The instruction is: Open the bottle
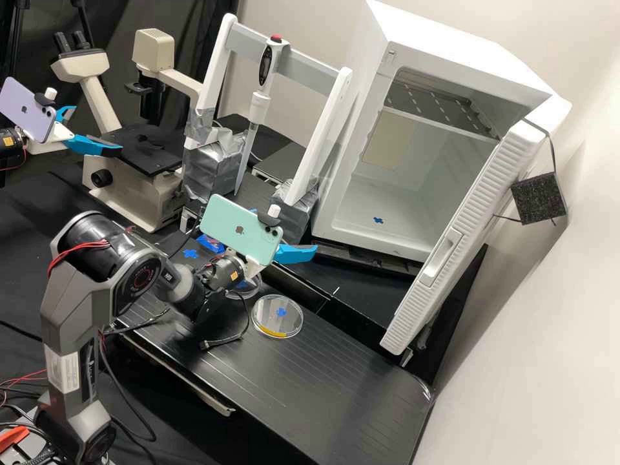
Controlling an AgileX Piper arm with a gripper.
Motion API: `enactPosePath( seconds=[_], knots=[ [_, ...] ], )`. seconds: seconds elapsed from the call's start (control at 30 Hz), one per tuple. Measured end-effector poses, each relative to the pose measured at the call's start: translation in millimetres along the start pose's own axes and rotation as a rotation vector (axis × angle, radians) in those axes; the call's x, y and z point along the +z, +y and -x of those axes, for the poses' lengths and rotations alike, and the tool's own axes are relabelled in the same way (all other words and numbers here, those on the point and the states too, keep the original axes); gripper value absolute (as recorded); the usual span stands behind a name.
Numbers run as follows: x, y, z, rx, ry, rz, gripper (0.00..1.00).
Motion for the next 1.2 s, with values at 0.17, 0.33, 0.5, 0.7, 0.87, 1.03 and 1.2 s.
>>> enactPosePath(
  seconds=[0.17, 0.33, 0.5, 0.7, 0.87, 1.03, 1.2],
  knots=[
    [0, 0.0, 0, 0.0, 0.0, 0.0, 1.0],
    [1, 0.4, 3, 0.0, 0.002, -0.002, 1.0],
    [-3, 7.5, 27, 0.007, 0.028, -0.031, 1.0],
    [-20, 11.0, 59, 0.044, 0.128, -0.05, 1.0],
    [-40, -5.5, 72, -0.003, 0.224, -0.025, 1.0],
    [-52, -22.8, 76, -0.054, 0.262, 0.024, 1.0],
    [-52, -36.0, 74, -0.091, 0.248, 0.044, 1.0]
  ],
)
